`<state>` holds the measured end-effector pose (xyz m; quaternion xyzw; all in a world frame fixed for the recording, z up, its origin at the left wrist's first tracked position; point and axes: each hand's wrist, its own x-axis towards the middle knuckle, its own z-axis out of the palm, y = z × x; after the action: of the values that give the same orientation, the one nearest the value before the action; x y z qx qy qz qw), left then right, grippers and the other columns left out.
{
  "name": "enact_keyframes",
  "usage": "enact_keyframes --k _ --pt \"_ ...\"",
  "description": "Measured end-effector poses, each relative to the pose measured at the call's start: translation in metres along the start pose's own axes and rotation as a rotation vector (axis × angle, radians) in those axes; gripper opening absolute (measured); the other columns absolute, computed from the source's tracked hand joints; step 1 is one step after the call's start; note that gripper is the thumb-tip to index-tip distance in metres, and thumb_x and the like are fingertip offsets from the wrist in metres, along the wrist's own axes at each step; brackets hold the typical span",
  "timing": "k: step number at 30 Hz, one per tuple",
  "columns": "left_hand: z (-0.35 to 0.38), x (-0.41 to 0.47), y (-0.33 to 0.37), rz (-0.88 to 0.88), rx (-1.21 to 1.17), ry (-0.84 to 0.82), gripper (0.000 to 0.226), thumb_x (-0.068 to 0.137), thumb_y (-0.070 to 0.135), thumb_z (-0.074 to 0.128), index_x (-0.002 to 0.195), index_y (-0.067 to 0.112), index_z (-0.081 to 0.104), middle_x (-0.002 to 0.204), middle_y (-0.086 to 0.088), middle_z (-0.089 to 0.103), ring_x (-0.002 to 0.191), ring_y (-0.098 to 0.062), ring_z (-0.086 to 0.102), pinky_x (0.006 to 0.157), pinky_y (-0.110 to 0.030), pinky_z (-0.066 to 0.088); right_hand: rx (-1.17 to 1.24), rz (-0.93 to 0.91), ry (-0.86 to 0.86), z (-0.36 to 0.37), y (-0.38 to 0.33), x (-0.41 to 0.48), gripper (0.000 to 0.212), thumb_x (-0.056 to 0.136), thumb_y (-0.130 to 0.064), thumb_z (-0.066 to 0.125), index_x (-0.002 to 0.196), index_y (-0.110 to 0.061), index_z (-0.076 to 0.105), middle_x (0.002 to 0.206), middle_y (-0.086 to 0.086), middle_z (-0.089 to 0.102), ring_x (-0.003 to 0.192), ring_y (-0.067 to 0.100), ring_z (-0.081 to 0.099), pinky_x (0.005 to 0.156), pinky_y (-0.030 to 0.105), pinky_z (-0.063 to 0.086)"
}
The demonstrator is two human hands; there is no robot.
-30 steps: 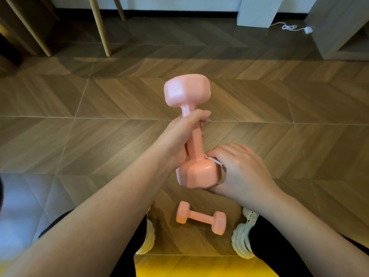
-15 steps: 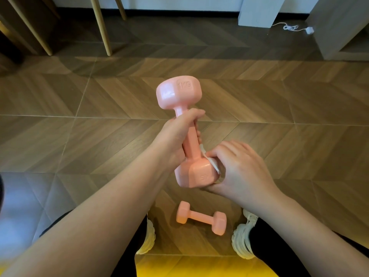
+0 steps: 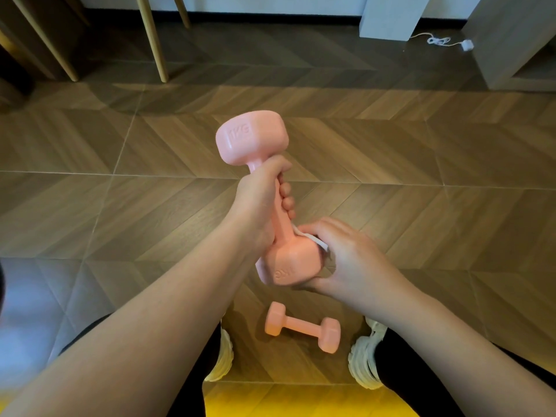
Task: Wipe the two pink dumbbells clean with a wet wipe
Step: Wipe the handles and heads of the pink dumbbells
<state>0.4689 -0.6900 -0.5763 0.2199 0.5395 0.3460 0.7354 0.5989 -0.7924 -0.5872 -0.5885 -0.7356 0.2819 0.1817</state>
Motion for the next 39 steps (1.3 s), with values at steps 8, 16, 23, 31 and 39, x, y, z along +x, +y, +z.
enact_keyframes --k 8,16,23,31,39 --pt "0.001 -0.001 -0.005 0.010 0.058 -0.010 0.019 0.085 0.026 0.069 0.080 0.015 0.055 0.061 0.004 0.054 0.054 -0.011 0.053 0.052 -0.024 0.046 -0.219 -0.046 0.147 -0.006 0.004 -0.003 0.056 0.057 -0.047 0.090 0.102 -0.026 0.064 0.097 -0.013 0.064 0.093 0.007 0.056 0.080 0.019 0.029" --pt "0.002 0.001 -0.007 -0.025 0.031 -0.032 0.027 0.086 0.030 0.067 0.068 0.022 0.049 0.054 0.007 0.046 0.043 -0.011 0.041 0.049 -0.023 0.037 -0.235 -0.099 0.044 -0.003 0.007 0.000 0.051 0.065 -0.041 0.087 0.107 -0.021 0.066 0.104 -0.007 0.068 0.103 0.017 0.061 0.094 0.033 0.042" --pt "0.000 0.000 -0.003 -0.024 0.010 -0.030 0.030 0.086 0.029 0.062 0.064 0.023 0.042 0.048 0.009 0.037 0.037 -0.010 0.031 0.044 -0.020 0.031 -0.172 -0.108 0.095 -0.001 0.004 0.001 0.056 0.062 -0.052 0.086 0.103 -0.022 0.062 0.099 -0.009 0.063 0.096 0.008 0.053 0.081 0.024 0.036" --pt "0.007 -0.004 -0.002 0.003 0.025 -0.095 0.033 0.088 0.025 0.061 0.060 0.023 0.043 0.047 0.008 0.035 0.038 -0.011 0.030 0.044 -0.021 0.030 -0.242 -0.113 0.187 -0.002 0.008 -0.003 0.061 0.053 -0.055 0.088 0.095 -0.021 0.061 0.091 -0.007 0.062 0.086 0.010 0.055 0.075 0.024 0.035" --pt "0.004 -0.006 -0.005 0.031 0.037 -0.131 0.019 0.088 0.027 0.063 0.076 0.019 0.050 0.057 0.005 0.047 0.047 -0.011 0.043 0.051 -0.025 0.040 -0.130 -0.101 0.054 -0.004 0.015 0.001 0.051 0.063 -0.030 0.087 0.108 -0.025 0.063 0.105 -0.008 0.067 0.101 0.012 0.057 0.083 0.038 0.049"
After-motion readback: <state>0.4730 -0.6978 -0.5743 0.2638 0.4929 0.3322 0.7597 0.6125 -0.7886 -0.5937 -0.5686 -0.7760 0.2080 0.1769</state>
